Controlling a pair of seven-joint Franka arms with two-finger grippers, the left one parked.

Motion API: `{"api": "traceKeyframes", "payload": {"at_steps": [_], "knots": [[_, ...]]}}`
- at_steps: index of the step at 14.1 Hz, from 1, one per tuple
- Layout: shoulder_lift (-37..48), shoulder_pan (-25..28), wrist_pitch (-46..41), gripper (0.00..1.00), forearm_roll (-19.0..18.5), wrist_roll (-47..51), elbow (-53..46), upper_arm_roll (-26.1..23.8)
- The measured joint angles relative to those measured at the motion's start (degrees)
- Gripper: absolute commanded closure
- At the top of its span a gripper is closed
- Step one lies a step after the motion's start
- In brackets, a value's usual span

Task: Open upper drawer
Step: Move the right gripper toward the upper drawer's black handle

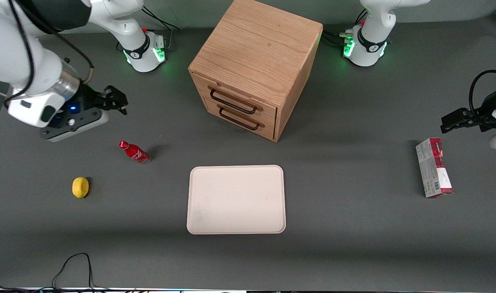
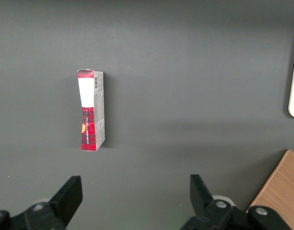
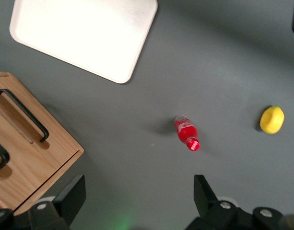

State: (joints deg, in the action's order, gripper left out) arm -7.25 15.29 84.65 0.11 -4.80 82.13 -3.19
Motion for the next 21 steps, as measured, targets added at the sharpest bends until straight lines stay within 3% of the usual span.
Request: {"api": "traceKeyframes", "payload": {"at_steps": [4,8,10,13,17,21], "knots": [[-2.43,4.27,0.82,0.0,0.35,-0.02,-2.4,-0.54],[-3.76,5.55,3.71,0.0,1.45,-6.03,-3.71,-4.49],[-4.28,5.58,4.41,0.0,4.83,-7.85,-3.71,-5.27],[-6.04,5.27,4.43,0.0,12.7,-8.41,-3.71,-4.71],[-9.65,5.27,3.09,0.0,15.82,-14.03,-3.6,-4.89],[-14.03,6.43,-1.32,0.0,22.04,-20.85,-3.5,-5.35]]}}
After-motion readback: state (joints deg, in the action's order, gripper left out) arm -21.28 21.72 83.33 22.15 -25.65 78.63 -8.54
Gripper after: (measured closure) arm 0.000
